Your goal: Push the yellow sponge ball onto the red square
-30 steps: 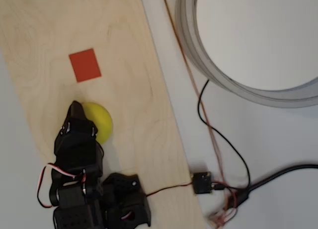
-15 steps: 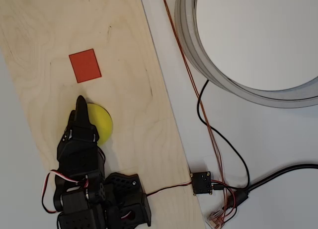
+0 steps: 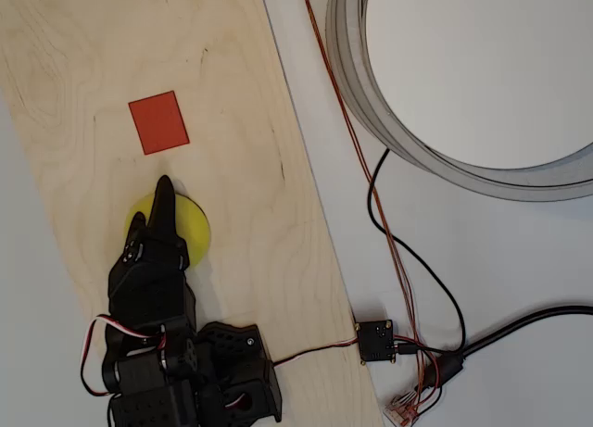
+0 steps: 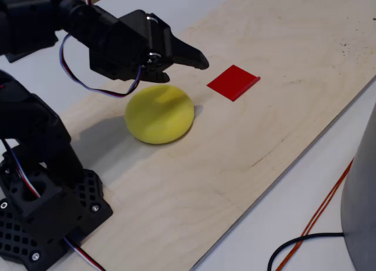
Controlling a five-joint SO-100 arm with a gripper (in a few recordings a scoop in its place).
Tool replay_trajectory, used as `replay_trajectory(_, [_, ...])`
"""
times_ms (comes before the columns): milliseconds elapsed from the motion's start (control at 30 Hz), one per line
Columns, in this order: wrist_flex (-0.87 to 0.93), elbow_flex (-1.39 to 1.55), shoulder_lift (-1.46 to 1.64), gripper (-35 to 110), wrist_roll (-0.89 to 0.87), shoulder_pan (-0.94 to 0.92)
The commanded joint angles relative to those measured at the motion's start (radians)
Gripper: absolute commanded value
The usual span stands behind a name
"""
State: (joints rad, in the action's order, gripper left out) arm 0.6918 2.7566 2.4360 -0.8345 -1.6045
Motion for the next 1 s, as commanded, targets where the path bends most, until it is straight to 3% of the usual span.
replay_trajectory(0, [-0.015, 0.025, 0.031, 29, -0.049, 0.021])
replay_trajectory(433, [-0.190, 0.244, 0.199, 26, -0.061, 0.063])
replay_trajectory(967, [-0.433, 0.002, -0.296, 27, -0.037, 0.026])
